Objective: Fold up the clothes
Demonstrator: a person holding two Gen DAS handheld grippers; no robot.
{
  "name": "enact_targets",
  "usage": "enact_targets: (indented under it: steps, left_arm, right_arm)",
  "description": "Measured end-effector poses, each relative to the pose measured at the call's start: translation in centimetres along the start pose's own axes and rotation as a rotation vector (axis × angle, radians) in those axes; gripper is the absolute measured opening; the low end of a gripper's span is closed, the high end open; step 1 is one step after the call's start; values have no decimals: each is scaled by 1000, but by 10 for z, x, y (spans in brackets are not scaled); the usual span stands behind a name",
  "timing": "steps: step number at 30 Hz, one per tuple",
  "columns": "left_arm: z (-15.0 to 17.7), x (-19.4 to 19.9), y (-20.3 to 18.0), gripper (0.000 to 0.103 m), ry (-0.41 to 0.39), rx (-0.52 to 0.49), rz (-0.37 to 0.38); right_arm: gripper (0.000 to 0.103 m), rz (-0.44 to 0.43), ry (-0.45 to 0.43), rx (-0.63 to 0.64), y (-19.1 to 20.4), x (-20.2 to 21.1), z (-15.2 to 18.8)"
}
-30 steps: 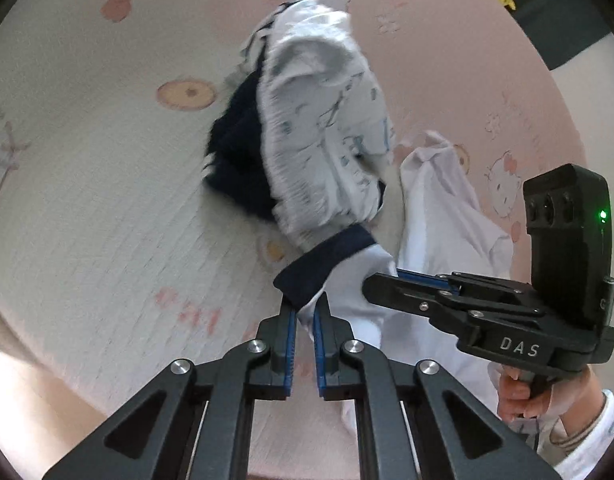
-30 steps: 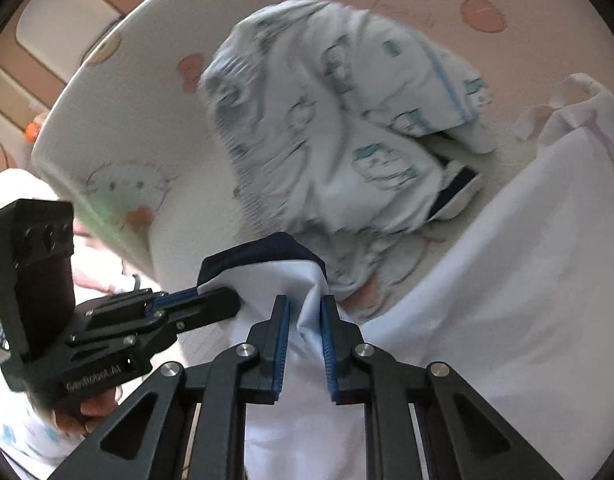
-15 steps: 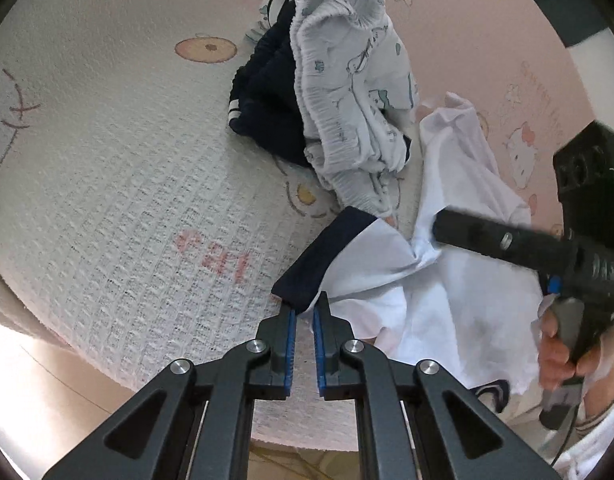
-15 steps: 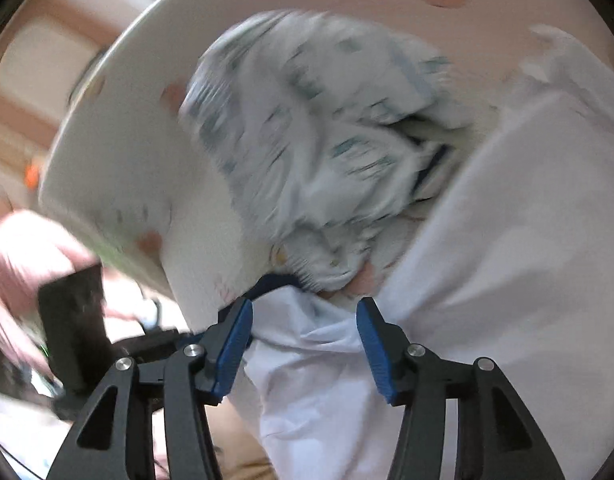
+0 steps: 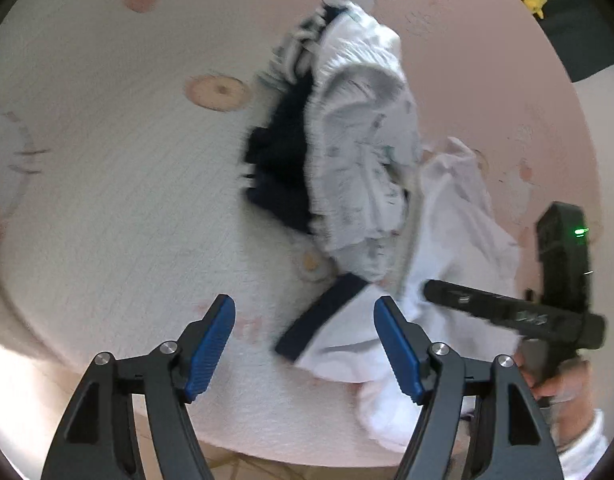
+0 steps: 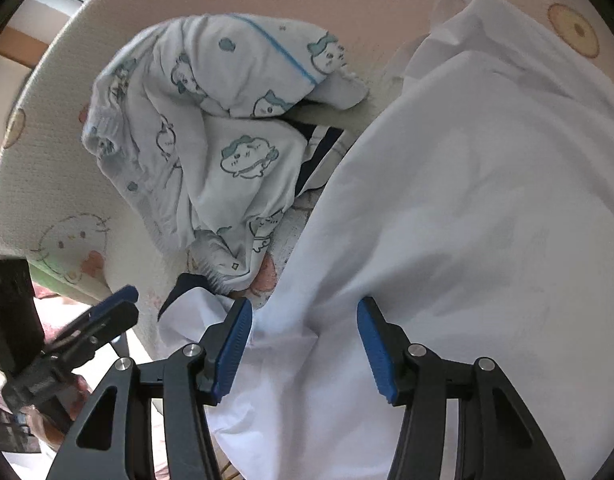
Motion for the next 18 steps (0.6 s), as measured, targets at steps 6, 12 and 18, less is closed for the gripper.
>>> enact_targets:
  steps: [6,12,18]
  left_arm:
    - [-9,-23,-25,70,63,-87,30]
    - [-16,-46,-25,70,102,-49,41]
    - [-11,-57,-31,33,116,-55,44]
  right_arm:
    - [54,39,22,-85,-5,-4,-4]
    - [54,48,39,-137,-19,4,-2]
    - [54,41,46,-117,-7,-5,-8]
Point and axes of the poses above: each gripper's, at about its wrist camera, not at the fingertips, and x roughly against the way its jaws point, y to its left, z to its underside, the point moved 1 cm from there along -x, roughly the way its jaws point, and after that the axes turned 10 degrees about -y, right-handed, at the moved point
